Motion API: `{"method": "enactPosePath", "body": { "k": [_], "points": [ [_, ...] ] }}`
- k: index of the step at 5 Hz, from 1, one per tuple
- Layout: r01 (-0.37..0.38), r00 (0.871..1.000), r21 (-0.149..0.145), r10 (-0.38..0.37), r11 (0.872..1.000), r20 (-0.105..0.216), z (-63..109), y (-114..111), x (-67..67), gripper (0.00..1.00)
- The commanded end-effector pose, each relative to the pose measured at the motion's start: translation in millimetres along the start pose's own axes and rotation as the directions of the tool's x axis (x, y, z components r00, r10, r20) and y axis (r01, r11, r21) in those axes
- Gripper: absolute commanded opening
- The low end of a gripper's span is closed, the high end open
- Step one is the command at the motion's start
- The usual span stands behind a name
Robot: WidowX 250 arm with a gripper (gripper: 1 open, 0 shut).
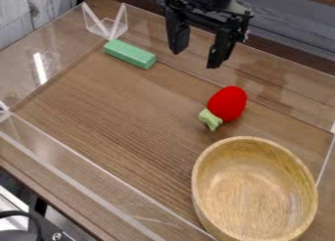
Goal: Move the red object to the left side of the table
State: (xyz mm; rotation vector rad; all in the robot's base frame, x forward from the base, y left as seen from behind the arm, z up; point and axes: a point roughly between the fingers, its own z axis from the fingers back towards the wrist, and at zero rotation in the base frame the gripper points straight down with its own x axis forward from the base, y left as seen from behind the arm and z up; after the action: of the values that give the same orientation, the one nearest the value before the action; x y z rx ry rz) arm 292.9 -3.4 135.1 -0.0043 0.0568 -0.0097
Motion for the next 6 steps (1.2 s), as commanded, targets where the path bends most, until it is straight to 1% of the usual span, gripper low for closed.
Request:
{"method": "enactPosePath", "body": {
  "k": [1, 2, 3, 5, 6],
  "points": [
    [0.09, 0.996, 0.003, -0.09, 0.996, -0.009, -10.9, -4, 4.3, 1.0],
    [0.216, 0.976, -0.006, -0.217, 0.976, -0.012, -29.8, -14, 4.4, 1.0],
    [0.293, 0.956, -0.007, -0.293, 0.956, 0.0, -39.9, -22, 9.0, 1.0],
    [0.388, 0.922, -0.005, -0.388, 0.922, 0.016, -56.1, -32, 21.9, 1.0],
    [0.426, 0.904, -0.004, -0.426, 0.905, 0.018, -66.6, -35, 29.3, 1.0]
  ]
}}
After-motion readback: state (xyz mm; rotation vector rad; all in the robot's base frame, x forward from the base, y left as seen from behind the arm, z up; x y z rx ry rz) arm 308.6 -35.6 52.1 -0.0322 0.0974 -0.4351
